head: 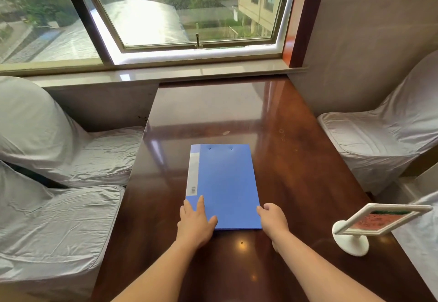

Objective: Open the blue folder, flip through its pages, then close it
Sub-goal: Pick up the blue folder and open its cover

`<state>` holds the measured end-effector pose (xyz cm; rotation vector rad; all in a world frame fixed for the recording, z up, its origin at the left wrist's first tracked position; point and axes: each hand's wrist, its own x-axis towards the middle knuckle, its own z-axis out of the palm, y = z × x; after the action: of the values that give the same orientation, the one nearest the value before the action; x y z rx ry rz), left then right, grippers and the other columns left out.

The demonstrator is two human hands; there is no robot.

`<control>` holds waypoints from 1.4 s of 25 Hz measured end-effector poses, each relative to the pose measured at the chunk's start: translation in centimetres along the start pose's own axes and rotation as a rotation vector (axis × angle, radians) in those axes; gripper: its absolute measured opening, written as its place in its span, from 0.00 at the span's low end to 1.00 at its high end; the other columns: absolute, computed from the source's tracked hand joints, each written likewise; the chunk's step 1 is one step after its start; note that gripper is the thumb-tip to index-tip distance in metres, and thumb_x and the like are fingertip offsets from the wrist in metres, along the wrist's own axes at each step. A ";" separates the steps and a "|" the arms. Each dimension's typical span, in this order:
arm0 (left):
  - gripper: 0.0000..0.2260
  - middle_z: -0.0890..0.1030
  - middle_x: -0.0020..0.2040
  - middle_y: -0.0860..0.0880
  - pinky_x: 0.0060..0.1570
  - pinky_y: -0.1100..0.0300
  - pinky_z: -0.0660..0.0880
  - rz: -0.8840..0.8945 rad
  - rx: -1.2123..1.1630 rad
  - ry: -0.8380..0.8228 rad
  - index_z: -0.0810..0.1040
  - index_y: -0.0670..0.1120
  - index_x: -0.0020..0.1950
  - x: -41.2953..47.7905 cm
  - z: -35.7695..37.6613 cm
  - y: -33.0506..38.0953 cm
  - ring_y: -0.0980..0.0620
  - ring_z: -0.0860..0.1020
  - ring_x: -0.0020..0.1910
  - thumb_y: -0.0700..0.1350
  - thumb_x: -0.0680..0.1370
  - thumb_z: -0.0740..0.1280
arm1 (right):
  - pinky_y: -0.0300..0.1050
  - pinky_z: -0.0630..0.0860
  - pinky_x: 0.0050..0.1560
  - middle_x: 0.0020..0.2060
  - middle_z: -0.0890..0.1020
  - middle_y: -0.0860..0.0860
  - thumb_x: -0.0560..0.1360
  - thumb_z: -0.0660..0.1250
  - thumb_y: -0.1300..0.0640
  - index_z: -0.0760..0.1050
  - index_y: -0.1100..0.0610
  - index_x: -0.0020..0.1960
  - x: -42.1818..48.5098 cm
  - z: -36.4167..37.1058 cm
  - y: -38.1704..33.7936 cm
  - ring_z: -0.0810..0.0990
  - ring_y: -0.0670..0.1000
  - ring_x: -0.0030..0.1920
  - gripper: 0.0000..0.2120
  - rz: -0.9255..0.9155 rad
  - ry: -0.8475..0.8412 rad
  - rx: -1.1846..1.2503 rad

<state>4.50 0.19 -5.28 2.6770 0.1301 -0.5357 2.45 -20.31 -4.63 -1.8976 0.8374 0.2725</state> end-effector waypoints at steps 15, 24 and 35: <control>0.46 0.67 0.60 0.43 0.59 0.44 0.67 -0.253 -0.200 0.118 0.56 0.57 0.75 2.5 0.6 0.1 0.40 0.68 0.60 0.74 0.61 0.65 | 0.50 0.81 0.41 0.49 0.85 0.55 0.78 0.68 0.58 0.77 0.58 0.53 1.5 -0.3 0.3 0.84 0.56 0.48 0.05 0.044 -0.229 0.306; 0.43 0.47 0.80 0.52 0.70 0.40 0.61 0.222 -0.267 0.163 0.55 0.69 0.73 -1.5 -1.2 0.4 0.50 0.47 0.78 0.76 0.61 0.64 | 0.53 0.83 0.34 0.51 0.86 0.55 0.77 0.67 0.65 0.78 0.54 0.57 -0.6 -2.3 -0.1 0.85 0.61 0.48 0.11 0.031 -0.263 0.574; 0.37 0.54 0.80 0.47 0.61 0.43 0.63 0.508 0.329 0.224 0.58 0.71 0.71 -6.4 -3.4 -2.5 0.44 0.44 0.79 0.79 0.64 0.55 | 0.54 0.83 0.36 0.54 0.85 0.55 0.78 0.67 0.60 0.77 0.50 0.60 -5.4 -3.0 1.2 0.86 0.59 0.50 0.12 0.016 -0.405 0.661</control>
<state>-0.58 3.79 -0.85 2.9164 -0.6092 -0.0995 -2.78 -20.84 -1.22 -1.1660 0.5706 0.3271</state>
